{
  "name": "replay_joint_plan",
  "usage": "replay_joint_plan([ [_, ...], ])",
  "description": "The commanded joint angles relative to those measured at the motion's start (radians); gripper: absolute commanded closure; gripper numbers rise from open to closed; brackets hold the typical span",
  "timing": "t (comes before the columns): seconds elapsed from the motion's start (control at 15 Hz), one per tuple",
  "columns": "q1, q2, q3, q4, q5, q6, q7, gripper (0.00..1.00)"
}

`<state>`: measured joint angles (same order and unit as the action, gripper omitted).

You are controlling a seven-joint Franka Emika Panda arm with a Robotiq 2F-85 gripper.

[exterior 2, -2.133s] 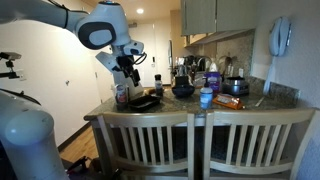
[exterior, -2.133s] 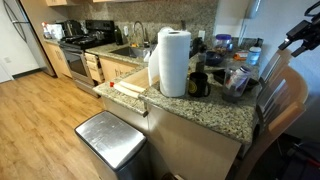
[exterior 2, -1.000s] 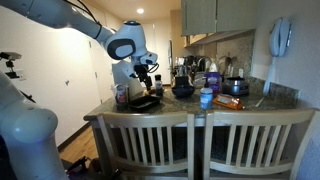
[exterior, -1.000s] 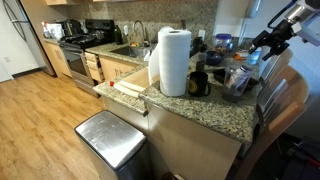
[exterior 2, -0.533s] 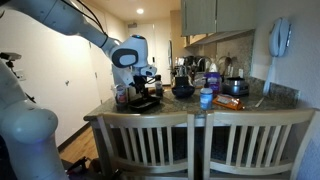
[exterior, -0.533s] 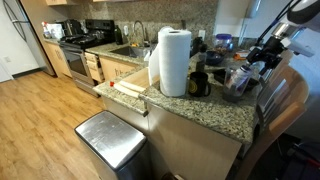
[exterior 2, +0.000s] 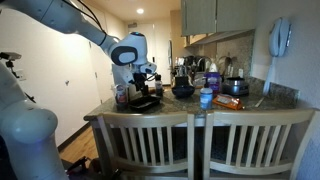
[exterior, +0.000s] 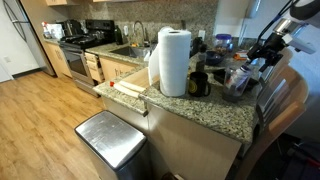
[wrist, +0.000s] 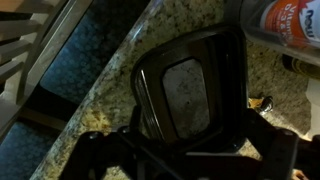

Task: Slide the black plastic plate bowl forward.

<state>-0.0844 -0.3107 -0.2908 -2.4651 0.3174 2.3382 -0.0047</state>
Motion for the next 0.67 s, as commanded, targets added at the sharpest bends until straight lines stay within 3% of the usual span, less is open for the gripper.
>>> replay_joint_plan([
  [0.0,-0.064,0.116,0.076,0.028,-0.112,-0.001,0.163,0.00],
  [0.07,-0.076,0.138,0.089,0.032,-0.159,-0.006,0.223,0.00],
  [0.13,-0.054,0.067,0.074,0.003,-0.102,-0.003,0.151,0.00],
  [0.6,-0.069,0.132,0.088,0.023,-0.133,-0.022,0.209,0.00],
])
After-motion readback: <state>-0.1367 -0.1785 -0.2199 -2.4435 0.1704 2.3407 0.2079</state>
